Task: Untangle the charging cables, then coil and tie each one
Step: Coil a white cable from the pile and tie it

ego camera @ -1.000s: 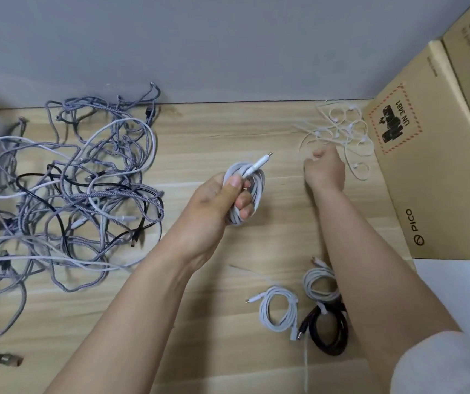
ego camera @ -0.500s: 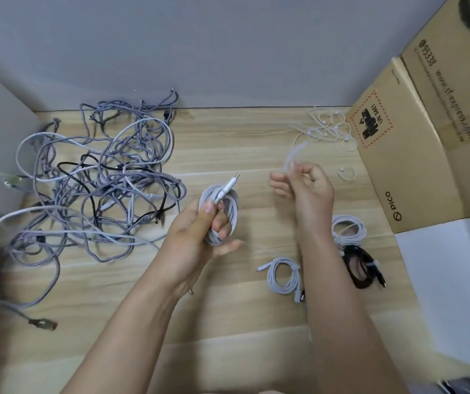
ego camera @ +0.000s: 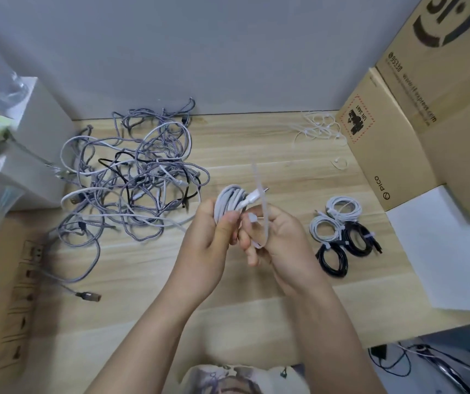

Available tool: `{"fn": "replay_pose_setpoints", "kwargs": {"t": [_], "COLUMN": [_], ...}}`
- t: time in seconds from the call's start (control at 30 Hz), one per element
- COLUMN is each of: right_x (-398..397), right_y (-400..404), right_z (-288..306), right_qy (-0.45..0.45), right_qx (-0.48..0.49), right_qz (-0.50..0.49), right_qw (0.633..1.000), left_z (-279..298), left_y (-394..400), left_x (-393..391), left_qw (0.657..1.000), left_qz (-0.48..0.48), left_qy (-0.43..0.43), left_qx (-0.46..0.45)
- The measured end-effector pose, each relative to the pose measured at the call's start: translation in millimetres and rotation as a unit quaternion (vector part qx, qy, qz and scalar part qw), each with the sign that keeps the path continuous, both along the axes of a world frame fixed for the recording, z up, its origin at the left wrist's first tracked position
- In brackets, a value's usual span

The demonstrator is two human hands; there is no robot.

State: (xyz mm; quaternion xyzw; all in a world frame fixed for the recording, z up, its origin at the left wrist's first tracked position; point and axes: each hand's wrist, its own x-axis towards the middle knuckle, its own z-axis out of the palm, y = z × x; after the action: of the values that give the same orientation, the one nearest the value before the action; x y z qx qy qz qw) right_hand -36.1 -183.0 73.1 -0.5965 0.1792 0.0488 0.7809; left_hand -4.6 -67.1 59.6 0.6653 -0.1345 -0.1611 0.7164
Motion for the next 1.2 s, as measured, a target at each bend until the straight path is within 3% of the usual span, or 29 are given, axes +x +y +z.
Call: {"fn": "replay_pose_setpoints", "kwargs": {"t": [0.27,0.5,0.7,0.87,0.93,1.07,1.1,1.2], "right_x": [-5.0,-9.0,-14.9,-15.8,-14.7,-13.7,-14.1,-13.3], "right_y": [11.1,21.3,26.8,30.8,31.2,32.2,32.4,34.9], "right_z": [4.3,11.9,11.5,18.5,18.6,12.6,13.9,18.4], "right_qy": [0.054,0.045,0.058,0.038,0.066,0.068,0.064,0.079], "right_qx": [-0.023,-0.017,0.115,0.260,0.326,0.525,0.532,0.445], "right_qz": [-0.089,-0.122,-0.088,-0.052,-0.061,-0.071,-0.073,-0.096], "right_qw": [0.994,0.991,0.988,0.963,0.941,0.846,0.841,0.887], "left_z": [8.7,6.7,12.0,15.3,15.5,15.5,16.4,19.1], "left_y": [14.8,20.7,26.2,29.8,30.2,29.3,28.7,27.8], "left_x": [-5.2,-5.1,-1.3,3.7,4.6,3.1,2.5,1.4], "left_qw": [0.981,0.970,0.972,0.970,0.972,0.972,0.971,0.969], "left_qz": [-0.044,-0.070,-0.051,-0.038,-0.034,-0.014,-0.016,-0.020], "left_qy": [-0.158,-0.167,-0.162,-0.186,-0.173,-0.165,-0.170,-0.176], "left_qx": [0.103,0.161,0.162,0.150,0.153,0.170,0.170,0.171]}}
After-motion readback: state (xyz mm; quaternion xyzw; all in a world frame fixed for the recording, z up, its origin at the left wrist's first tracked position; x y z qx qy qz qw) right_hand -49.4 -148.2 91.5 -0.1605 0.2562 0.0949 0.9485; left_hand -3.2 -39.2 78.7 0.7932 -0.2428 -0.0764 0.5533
